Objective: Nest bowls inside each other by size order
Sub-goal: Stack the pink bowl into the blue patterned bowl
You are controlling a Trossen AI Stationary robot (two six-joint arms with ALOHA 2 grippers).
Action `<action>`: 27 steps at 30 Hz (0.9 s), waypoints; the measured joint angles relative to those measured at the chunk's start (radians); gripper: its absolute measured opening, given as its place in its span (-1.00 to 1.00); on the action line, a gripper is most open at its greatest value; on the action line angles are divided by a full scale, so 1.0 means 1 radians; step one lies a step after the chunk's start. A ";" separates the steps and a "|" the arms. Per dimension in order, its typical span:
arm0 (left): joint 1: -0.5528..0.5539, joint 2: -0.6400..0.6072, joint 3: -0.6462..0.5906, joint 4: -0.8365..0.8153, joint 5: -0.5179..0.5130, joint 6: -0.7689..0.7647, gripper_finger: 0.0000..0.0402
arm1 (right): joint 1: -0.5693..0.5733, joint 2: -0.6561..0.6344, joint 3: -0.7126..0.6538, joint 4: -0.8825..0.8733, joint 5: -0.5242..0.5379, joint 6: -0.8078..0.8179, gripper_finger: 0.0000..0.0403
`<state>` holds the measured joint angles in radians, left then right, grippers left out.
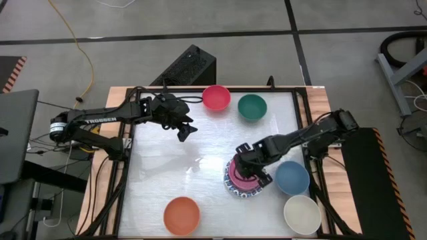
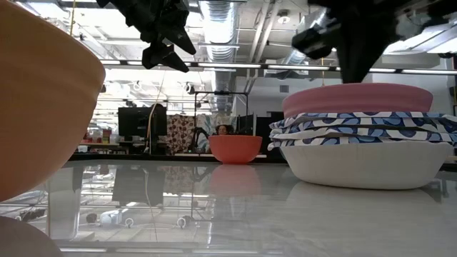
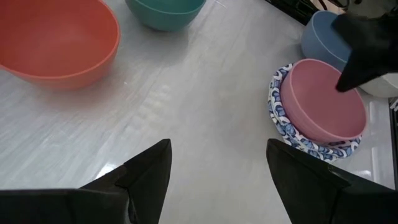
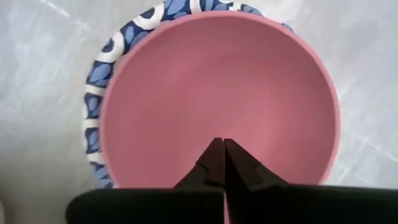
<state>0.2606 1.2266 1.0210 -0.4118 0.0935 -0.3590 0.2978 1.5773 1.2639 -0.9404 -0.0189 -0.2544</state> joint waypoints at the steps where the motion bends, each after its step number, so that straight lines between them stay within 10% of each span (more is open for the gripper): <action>1: 0.000 0.000 0.000 0.000 0.000 0.000 0.25 | -0.003 0.006 -0.002 0.008 -0.004 -0.007 -0.94; 27: 0.000 0.000 0.000 -0.026 0.001 0.000 0.25 | 0.001 0.212 -0.065 0.225 -0.066 -0.094 -0.98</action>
<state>0.2604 1.2270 1.0210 -0.4383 0.0944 -0.3593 0.2985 1.7889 1.1987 -0.7154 -0.0853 -0.3481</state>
